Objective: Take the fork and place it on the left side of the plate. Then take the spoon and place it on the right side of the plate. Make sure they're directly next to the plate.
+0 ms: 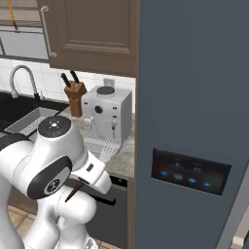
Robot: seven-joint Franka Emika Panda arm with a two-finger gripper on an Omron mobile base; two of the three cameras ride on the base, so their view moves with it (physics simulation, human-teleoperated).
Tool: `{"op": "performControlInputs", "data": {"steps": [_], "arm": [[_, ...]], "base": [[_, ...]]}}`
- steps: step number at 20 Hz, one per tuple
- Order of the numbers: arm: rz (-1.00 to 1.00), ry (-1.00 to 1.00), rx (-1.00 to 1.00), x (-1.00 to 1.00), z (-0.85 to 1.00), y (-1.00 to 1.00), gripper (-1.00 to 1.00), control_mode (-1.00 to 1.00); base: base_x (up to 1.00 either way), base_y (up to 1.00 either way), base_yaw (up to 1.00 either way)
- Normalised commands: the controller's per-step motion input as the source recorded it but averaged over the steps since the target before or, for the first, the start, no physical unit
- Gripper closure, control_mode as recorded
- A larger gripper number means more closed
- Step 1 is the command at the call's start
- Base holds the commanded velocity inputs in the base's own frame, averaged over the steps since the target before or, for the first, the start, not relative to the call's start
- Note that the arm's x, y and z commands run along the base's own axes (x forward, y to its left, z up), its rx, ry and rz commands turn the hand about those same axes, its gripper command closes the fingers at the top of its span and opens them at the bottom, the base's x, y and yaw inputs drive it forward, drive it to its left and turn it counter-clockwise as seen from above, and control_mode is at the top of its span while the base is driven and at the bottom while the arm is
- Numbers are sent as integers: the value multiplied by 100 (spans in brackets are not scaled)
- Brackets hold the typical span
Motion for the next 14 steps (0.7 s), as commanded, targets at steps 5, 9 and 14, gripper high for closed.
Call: {"op": "performControlInputs", "data": {"steps": [5,9,14], "arm": [[0,-1,-2,-22,-10,0,100,-100],[0,-2,-1,-38,-13,0,100,100],[0,0,0,0,0,0,100,100]], "base": [[0,0,0],[-50,0,2],[-100,-2,11]]}}
